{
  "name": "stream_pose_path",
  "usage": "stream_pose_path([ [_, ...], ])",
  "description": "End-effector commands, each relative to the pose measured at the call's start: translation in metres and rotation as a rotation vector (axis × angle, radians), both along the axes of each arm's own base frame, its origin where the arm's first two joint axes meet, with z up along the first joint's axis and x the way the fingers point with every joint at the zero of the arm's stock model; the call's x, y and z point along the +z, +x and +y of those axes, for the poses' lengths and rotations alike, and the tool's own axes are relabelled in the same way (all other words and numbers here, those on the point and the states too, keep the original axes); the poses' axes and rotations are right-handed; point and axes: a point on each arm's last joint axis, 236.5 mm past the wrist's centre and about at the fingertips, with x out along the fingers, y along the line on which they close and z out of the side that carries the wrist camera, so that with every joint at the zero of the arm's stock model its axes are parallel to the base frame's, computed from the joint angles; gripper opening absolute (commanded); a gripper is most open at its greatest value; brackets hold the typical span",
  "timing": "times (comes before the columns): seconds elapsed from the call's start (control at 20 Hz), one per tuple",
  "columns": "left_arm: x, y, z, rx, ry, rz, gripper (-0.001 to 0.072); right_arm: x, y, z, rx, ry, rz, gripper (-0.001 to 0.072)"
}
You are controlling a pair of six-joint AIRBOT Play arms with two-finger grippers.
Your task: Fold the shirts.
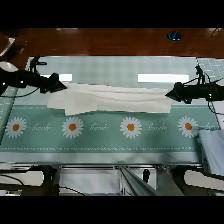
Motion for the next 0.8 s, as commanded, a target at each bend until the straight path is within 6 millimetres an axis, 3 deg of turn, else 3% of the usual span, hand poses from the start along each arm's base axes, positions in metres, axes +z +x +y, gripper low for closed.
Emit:
stream_pose_path([
  [0.0, 0.002, 0.038, -0.012, -0.051, -0.036, 0.041, 0.0013, -0.015, 0.024, -0.001, -0.008, 0.008, 0.033, 0.0025],
  [0.15, -0.004, 0.059, -0.015, -0.077, -0.042, 0.054, 0.0014, -0.027, 0.029, -0.005, -0.008, 0.004, 0.054, 0.0025],
  [0.25, -0.018, 0.068, -0.014, -0.074, -0.040, 0.070, 0.0014, -0.034, 0.031, -0.005, -0.013, 0.009, 0.068, 0.0025],
  [0.4, -0.045, 0.061, -0.011, -0.083, -0.026, 0.137, 0.0014, -0.043, 0.032, -0.006, -0.023, 0.011, 0.082, 0.0054],
  [0.45, -0.051, 0.057, -0.012, -0.092, -0.031, 0.159, 0.0070, -0.043, 0.036, -0.009, -0.038, 0.002, 0.068, 0.0247],
  [0.5, -0.052, 0.055, -0.012, -0.097, -0.034, 0.169, 0.0340, -0.041, 0.041, -0.009, -0.052, 0.010, 0.052, 0.0421],
  [0.55, -0.050, 0.050, -0.009, -0.113, -0.032, 0.179, 0.0507, -0.036, 0.043, -0.007, -0.039, 0.024, 0.035, 0.0415],
  [0.65, -0.043, 0.040, 0.016, -0.134, 0.030, 0.197, 0.0508, -0.028, 0.038, -0.017, -0.026, 0.026, 0.050, 0.0415],
  [0.75, -0.026, 0.035, 0.063, -0.086, 0.151, 0.177, 0.0508, -0.015, 0.029, -0.042, -0.053, 0.008, 0.048, 0.0415],
])
